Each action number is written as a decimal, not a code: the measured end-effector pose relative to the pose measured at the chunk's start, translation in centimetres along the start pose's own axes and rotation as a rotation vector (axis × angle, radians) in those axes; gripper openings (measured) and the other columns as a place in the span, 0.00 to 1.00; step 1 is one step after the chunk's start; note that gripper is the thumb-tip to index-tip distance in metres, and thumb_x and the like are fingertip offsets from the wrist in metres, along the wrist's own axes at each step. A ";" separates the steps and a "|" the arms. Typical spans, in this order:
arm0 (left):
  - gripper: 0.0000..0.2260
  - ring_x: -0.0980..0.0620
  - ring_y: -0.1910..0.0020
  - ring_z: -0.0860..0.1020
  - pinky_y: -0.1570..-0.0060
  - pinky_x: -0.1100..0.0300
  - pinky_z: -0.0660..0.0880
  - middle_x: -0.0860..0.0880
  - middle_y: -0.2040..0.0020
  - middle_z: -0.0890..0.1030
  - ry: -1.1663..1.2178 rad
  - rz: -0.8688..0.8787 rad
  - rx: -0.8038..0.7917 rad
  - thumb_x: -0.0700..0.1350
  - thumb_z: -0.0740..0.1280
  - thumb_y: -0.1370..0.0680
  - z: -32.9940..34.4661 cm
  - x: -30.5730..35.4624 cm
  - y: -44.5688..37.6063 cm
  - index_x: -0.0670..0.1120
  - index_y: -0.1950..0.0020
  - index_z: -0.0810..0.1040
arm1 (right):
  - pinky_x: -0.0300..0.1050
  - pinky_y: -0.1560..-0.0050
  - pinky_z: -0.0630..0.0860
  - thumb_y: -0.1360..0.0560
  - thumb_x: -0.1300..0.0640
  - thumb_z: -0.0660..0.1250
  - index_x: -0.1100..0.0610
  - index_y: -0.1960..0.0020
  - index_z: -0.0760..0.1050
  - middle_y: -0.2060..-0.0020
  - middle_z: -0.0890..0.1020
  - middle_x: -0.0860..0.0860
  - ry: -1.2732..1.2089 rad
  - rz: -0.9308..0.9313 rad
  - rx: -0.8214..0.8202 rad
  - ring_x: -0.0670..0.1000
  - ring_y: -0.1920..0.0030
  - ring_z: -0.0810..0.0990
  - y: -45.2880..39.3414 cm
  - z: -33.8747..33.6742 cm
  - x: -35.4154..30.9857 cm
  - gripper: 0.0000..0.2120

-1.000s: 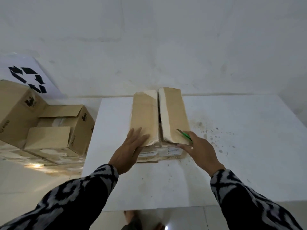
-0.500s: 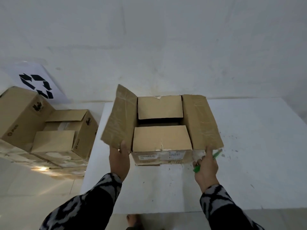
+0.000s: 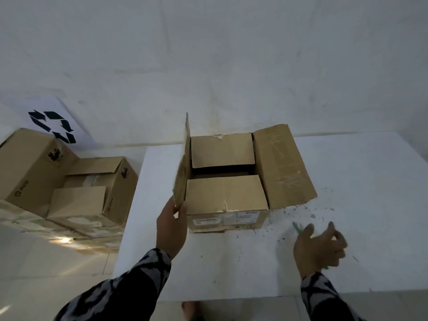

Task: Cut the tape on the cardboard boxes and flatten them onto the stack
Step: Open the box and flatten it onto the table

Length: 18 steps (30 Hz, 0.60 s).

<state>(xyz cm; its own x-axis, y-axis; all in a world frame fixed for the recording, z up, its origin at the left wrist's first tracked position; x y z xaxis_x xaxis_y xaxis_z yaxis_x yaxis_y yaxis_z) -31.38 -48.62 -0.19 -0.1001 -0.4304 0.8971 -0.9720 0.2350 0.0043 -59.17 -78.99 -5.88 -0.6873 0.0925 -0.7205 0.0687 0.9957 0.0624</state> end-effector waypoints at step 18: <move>0.29 0.50 0.28 0.68 0.27 0.49 0.64 0.53 0.25 0.65 0.227 -0.287 -0.399 0.62 0.56 0.20 2.6 -1.9 -2.8 0.52 0.21 0.58 | 0.31 0.62 0.75 0.19 0.49 0.62 0.49 0.52 0.76 0.61 0.81 0.44 -0.711 -0.246 -0.781 0.36 0.64 0.79 14.2 7.3 -23.6 0.07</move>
<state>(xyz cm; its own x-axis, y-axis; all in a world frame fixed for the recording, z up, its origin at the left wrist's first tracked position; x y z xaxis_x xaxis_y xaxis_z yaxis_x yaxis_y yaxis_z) -29.07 -50.78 -3.03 0.2488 -0.3374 0.9079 -0.7930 0.4672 0.3909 -36.73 -67.12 6.97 -0.0258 0.1153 -0.9930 -0.6661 0.7387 0.1030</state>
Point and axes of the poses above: each hand's wrist, its own y-axis away from the middle knuckle, its own z-axis out of the palm, x = y × z, the point moved 9 cm from there along -y, towards the middle knuckle
